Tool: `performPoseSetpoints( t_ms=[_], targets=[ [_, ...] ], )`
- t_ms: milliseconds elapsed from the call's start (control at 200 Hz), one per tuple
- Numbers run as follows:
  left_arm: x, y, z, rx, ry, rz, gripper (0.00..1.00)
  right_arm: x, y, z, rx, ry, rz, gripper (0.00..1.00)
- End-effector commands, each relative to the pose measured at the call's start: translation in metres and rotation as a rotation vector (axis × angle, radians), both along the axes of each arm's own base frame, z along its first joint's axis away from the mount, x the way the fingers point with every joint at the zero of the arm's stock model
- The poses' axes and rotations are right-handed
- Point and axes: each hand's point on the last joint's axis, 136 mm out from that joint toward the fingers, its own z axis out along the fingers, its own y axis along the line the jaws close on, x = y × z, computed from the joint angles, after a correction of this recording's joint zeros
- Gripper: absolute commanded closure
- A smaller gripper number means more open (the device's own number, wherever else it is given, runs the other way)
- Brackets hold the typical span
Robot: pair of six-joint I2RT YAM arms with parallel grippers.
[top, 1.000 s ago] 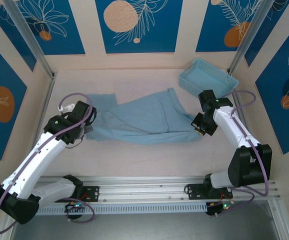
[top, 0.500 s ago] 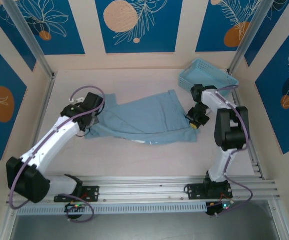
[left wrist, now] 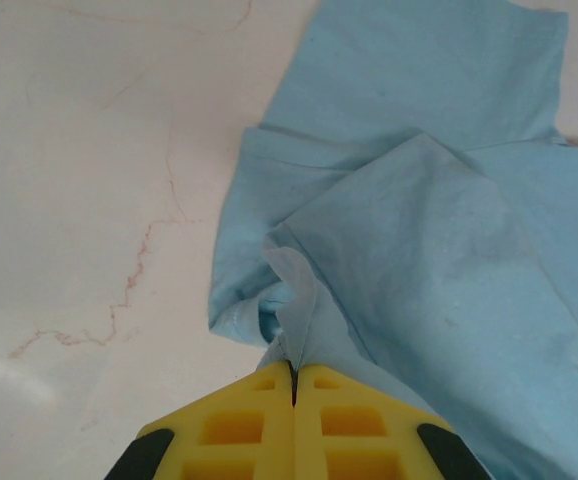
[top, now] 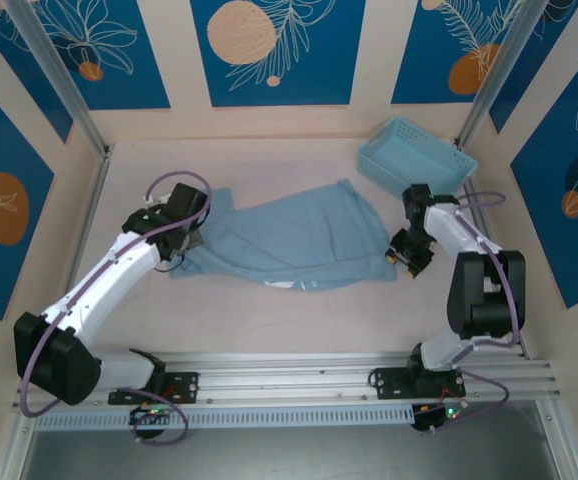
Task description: Fold and stack the t-shirts
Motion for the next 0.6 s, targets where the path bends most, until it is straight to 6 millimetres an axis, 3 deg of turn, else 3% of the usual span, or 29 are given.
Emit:
performPoseSetpoints(
  t_ms=[0, 325, 480, 595],
  targets=[
    [-0.009, 0.002, -0.003, -0.022, 0.022, -0.001, 1.00, -0.002, 0.016, -0.015, 0.118, -0.038, -0.033, 0.56],
    [-0.012, 0.000, -0.004, -0.034, 0.028, -0.006, 1.00, 0.007, 0.013, -0.041, 0.149, -0.005, -0.026, 0.56],
    [-0.011, 0.000, -0.003, -0.036, 0.026, -0.005, 1.00, 0.001, 0.014, -0.049, 0.148, 0.036, -0.052, 0.63],
    [-0.011, -0.001, -0.003, -0.041, 0.026, -0.003, 1.00, 0.004, 0.014, -0.050, 0.153, 0.026, -0.071, 0.81]
  ],
)
